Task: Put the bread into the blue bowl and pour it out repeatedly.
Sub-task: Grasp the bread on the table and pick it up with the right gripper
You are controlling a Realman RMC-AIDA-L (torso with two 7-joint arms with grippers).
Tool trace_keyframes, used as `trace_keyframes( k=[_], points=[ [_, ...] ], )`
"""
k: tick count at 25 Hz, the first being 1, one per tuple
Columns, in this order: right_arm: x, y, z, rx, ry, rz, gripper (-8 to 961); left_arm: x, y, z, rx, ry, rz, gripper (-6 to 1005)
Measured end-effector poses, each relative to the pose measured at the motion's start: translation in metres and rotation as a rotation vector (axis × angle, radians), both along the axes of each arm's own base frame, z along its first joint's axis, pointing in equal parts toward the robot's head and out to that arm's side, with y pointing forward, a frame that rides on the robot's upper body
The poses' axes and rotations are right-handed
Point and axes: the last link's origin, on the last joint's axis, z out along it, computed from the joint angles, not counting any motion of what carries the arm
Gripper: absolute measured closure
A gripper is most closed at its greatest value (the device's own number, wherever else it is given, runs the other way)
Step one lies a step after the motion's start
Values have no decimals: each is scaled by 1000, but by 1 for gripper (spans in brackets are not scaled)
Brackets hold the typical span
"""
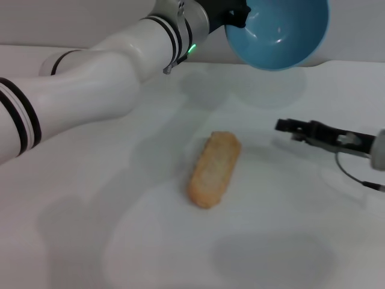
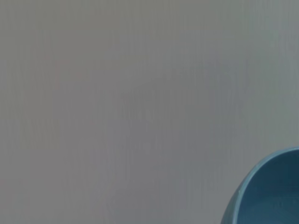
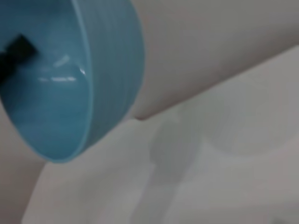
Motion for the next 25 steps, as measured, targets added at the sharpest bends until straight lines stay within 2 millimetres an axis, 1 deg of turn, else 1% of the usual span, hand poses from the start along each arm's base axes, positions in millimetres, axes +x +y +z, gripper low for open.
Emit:
trace_keyframes(
  k=[1, 2, 3, 5, 11, 15, 20, 25],
  points=[
    [-5, 4, -9, -25, -19, -28, 269, 0, -1, -1, -3, -5, 4, 1001],
    [-6, 6, -14, -40, -33, -44, 269, -1, -1, -1, -4, -7, 7, 1001],
    [-6, 6, -14, -40, -33, -44, 269, -2, -1, -1, -4, -8, 9, 1001],
    [-8, 6, -23, -71, -73, -61, 269, -2, -1, -1, -4, -8, 10, 1001],
    [-17, 7, -33, -91, -80, -34, 269, -3, -3, -3, -6, -6, 6, 1001],
    [-26, 3, -48, -114, -84, -17, 268, -2, -3, -4, -7, -1, 1, 1001],
    [-31, 2, -55, -98, -68, -4, 268, 1, -5, -6, -4, 3, -18, 1001],
    [-34, 3, -56, -65, -46, 13, 268, 0, -6, -7, -5, 9, -23, 1000]
  ],
)
